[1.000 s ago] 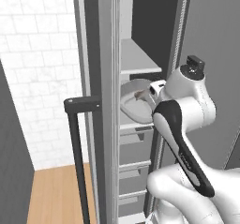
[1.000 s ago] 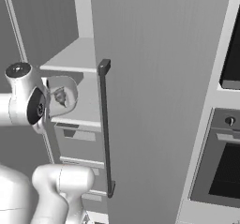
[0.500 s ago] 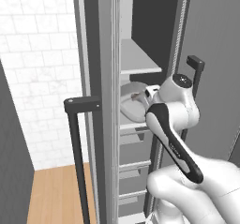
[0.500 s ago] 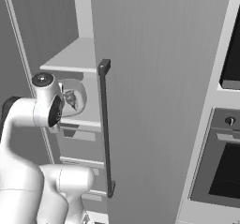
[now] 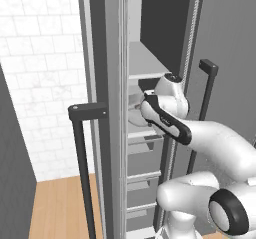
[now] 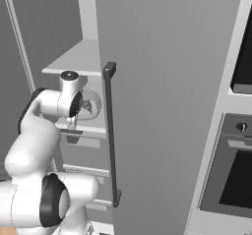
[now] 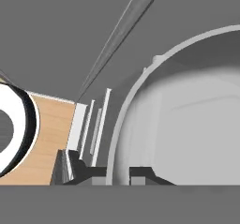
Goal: Take the meat container that has the fish and place it on the second highest rack of the freezer. Then take the vegetable container that has the lemon wedge and sweet potato and place it on the highest rack of the freezer.
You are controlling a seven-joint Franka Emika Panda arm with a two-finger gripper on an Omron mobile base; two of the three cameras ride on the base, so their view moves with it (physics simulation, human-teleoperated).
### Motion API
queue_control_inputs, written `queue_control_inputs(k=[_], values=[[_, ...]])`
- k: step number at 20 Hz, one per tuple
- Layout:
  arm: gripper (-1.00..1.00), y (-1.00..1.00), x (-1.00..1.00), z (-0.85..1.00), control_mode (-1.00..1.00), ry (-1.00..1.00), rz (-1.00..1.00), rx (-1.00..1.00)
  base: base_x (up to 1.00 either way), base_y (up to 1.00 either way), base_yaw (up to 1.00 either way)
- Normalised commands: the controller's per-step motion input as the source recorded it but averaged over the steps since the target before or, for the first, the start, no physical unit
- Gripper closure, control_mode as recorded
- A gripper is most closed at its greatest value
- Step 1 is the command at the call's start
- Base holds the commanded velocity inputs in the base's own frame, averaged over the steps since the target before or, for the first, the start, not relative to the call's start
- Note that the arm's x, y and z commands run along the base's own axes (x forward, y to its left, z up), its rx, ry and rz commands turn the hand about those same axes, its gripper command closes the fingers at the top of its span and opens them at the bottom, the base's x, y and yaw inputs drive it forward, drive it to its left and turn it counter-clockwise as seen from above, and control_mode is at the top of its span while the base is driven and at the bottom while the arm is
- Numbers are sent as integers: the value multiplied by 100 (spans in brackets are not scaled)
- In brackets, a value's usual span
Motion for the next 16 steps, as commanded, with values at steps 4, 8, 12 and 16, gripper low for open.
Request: queue_control_inputs(k=[4,8,12,16], values=[[100,31,92,-61,-100,11,0,-8,0,0,0],[100,35,73,-76,-100,3,-2,-9,0,0,0],[100,7,62,-50,-100,0,0,-1,0,0,0],[100,1,83,-31,-100,0,0,-4,0,0,0]])
